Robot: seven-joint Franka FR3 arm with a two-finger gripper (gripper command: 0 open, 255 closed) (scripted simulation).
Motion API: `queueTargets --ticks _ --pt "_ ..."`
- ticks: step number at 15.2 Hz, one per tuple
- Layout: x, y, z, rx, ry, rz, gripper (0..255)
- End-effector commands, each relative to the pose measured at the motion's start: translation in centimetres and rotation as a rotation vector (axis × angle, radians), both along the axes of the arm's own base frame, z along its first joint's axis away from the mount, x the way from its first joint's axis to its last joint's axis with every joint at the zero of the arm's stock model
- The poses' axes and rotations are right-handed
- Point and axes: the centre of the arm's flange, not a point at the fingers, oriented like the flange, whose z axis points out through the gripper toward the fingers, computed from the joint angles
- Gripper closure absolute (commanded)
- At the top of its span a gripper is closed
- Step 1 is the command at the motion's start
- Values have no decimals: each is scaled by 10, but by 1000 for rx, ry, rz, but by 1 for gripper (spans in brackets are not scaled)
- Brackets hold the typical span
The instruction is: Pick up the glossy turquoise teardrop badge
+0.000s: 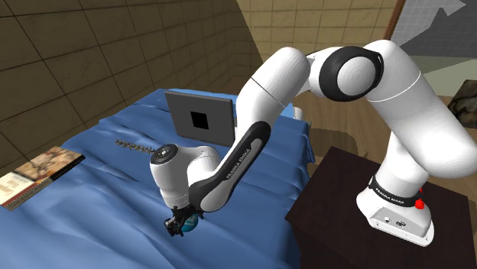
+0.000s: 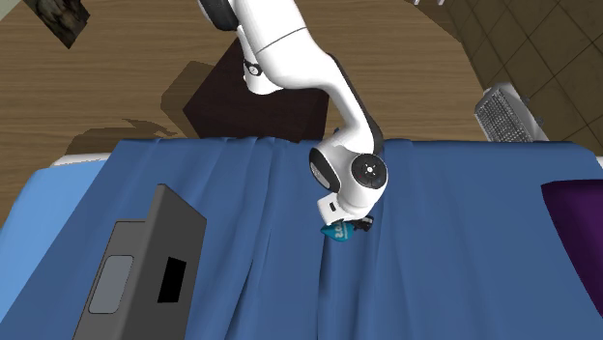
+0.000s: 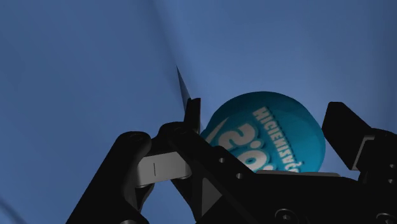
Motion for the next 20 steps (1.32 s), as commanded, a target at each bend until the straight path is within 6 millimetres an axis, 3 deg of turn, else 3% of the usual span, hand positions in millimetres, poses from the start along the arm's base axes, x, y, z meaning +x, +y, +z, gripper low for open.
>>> queueTargets --ticks 1,7,20 --pt "0 0 -1 0 0 0 255" --pt "0 0 -1 0 0 0 255" --pt "0 0 68 0 0 0 255"
